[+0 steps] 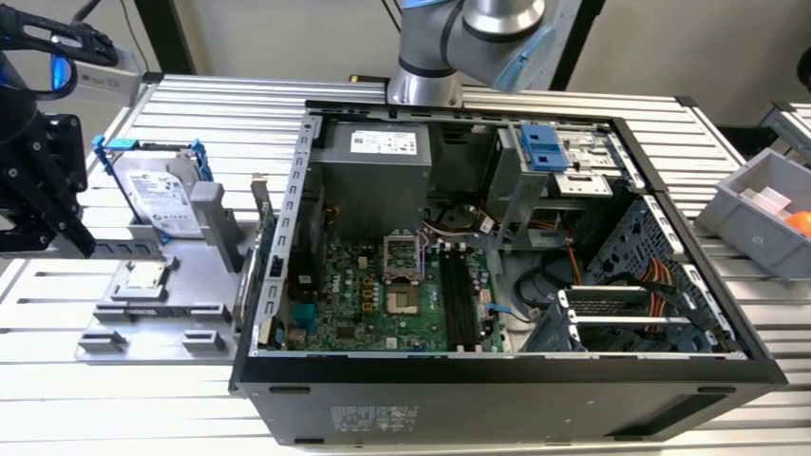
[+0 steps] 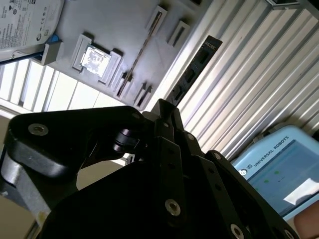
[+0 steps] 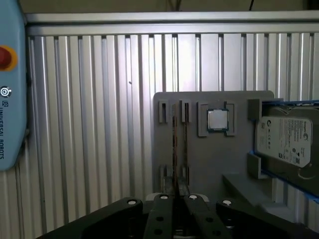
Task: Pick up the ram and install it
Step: 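Pick up the ram and move it above insertion slot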
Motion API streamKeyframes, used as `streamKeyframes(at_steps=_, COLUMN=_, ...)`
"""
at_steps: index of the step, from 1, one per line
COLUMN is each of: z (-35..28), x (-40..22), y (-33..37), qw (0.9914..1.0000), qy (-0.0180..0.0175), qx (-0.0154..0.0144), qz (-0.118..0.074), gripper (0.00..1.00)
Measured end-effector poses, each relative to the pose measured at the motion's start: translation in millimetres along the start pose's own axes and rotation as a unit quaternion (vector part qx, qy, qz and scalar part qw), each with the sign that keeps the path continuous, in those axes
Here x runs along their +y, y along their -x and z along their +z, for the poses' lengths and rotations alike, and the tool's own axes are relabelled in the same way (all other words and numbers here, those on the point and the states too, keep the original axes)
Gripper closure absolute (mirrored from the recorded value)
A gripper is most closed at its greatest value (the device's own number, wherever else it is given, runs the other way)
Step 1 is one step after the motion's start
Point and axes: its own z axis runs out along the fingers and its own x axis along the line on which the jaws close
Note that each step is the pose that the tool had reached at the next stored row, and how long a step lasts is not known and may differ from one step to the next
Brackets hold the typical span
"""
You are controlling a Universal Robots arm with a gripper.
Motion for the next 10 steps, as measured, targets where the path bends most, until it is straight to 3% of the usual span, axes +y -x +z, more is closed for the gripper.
streamKeyframes(at_steps=10, z=-9.3, x=0.0, y=0.2, qw=1.0, qy=-0.0015, qx=-0.0001, qz=0.0, gripper=1.0)
